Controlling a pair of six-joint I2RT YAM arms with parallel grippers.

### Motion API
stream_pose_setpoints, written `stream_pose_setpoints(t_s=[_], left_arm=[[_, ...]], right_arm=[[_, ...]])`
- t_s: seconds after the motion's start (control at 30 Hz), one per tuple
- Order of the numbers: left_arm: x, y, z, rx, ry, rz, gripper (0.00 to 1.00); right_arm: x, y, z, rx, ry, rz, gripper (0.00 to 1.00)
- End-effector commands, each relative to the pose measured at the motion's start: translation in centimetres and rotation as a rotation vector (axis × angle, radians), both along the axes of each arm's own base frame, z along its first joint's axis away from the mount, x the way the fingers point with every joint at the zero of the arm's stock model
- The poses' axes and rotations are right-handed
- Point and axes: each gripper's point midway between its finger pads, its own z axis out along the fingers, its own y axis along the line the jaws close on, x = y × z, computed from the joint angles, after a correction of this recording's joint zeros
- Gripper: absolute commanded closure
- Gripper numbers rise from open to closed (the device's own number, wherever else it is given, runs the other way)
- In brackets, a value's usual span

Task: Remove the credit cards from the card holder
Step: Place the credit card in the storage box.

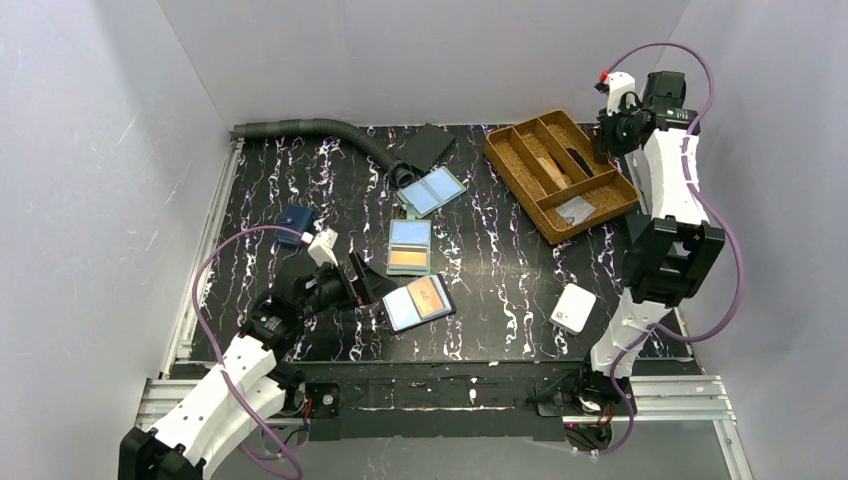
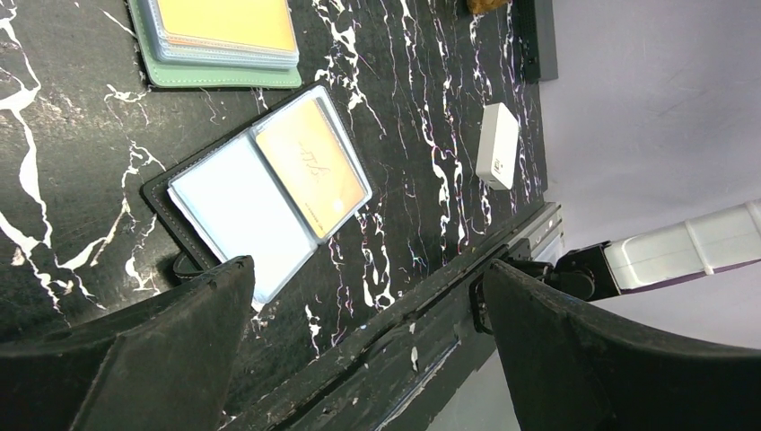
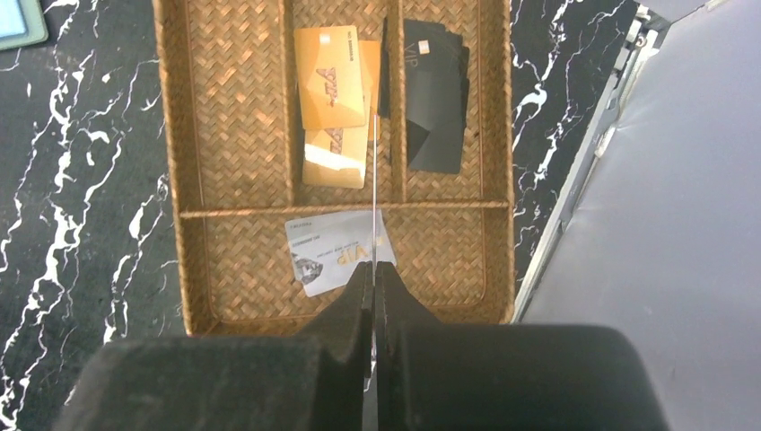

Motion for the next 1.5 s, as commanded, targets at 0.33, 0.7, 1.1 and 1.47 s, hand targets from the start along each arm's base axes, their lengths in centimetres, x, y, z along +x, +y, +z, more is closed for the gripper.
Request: stream_pose_setpoints(t_s=[0.33, 0.7, 1.1, 1.47], left_arm=[[1.2, 0.8, -0.1, 0.095, -0.029, 0.005, 0.02], [1.8, 0.8, -0.5, 0.092, -0.029, 0.030, 0.02], [2.8, 0.3, -0.2, 0.087, -0.013, 0.032, 0.02], [3.0, 0.2, -0.2, 0.088, -0.009, 0.035, 0.02]], right_arm=[[3.8, -1.2, -3.4, -0.013, 0.048, 0.012, 0.99], [9.7, -3.7, -5.8, -0.112, -0.025, -0.024, 0.99], [11.6, -2.6, -9.6, -0.045, -0.010, 0.024, 0.99], [12.3, -2.0, -11.8, -0.006, 0.005, 0.047, 0.97]])
